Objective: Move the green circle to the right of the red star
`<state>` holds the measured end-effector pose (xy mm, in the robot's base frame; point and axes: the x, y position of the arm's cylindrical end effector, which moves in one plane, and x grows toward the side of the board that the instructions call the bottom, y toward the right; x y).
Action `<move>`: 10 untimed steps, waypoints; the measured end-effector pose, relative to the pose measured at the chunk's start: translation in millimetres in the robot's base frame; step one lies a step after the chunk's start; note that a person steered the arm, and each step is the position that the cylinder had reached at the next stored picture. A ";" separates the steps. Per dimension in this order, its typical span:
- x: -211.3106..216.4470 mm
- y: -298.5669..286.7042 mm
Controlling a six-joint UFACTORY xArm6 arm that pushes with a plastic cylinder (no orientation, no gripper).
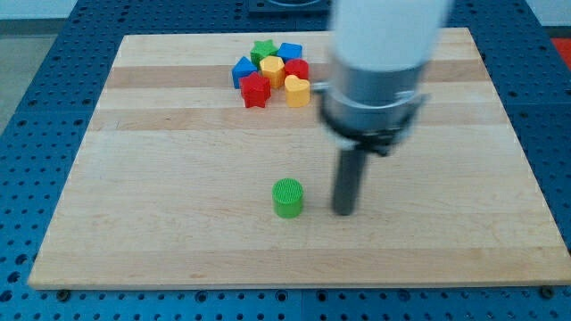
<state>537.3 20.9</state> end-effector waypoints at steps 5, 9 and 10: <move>8.1 -197.4; -87.3 -61.5; -24.9 -60.5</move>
<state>512.4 -39.7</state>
